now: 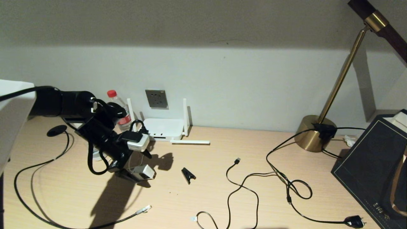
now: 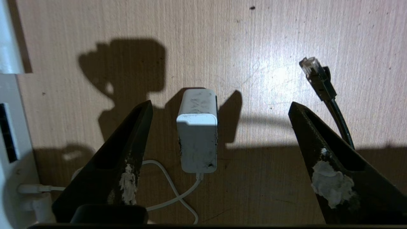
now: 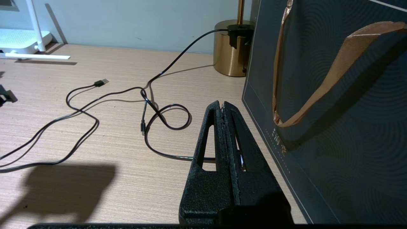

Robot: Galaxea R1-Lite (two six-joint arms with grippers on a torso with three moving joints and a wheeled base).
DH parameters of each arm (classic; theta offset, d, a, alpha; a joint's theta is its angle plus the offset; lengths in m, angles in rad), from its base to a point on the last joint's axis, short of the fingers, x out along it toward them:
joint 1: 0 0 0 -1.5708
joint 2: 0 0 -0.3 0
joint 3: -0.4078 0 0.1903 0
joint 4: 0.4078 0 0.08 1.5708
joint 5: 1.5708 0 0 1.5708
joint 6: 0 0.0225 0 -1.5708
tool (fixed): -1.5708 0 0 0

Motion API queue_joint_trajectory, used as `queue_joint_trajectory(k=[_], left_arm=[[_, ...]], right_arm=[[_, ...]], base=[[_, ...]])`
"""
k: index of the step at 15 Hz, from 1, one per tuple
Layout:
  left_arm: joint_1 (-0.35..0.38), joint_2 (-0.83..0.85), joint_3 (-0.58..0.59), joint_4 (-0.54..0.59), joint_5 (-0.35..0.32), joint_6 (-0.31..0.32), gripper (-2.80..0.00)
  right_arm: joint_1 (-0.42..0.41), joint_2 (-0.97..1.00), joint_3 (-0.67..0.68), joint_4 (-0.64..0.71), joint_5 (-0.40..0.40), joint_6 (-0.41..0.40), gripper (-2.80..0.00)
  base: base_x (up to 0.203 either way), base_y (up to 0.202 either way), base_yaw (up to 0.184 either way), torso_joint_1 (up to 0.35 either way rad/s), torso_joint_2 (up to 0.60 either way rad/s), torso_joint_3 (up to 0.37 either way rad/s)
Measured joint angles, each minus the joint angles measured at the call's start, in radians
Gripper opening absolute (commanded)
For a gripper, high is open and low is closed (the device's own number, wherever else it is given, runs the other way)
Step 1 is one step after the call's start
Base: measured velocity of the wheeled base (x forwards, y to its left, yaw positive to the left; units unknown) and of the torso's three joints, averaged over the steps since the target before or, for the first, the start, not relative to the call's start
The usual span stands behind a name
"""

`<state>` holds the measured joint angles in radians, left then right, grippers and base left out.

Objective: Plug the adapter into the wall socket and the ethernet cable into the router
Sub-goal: Pick up plug

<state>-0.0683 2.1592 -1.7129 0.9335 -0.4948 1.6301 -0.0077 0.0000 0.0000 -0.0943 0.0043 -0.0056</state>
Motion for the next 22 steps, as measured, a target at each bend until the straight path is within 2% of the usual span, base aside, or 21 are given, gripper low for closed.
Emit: queue_joint_trajectory(k=[10, 15, 22], left_arm=[[-0.001, 0.056, 0.013, -0.061, 0.023, -0.002, 0.00], [0.020, 0.080, 0.014, -0.098, 0.023, -0.002, 0.00], [0.027, 0.107, 0.010, -0.102, 0.022, -0.004, 0.00]], right_arm=[[0.000, 0.000, 0.000, 0.001, 0.000, 0.000, -2.80], [0.000, 0.000, 0.000, 0.000, 0.000, 0.000, -2.80], [0.000, 0.000, 0.000, 0.000, 0.000, 0.000, -2.80]], base=[[0.000, 0.000, 0.000, 0.000, 0.00, 0.000], [0.000, 0.000, 0.000, 0.000, 0.00, 0.000], [0.000, 0.000, 0.000, 0.000, 0.00, 0.000]])
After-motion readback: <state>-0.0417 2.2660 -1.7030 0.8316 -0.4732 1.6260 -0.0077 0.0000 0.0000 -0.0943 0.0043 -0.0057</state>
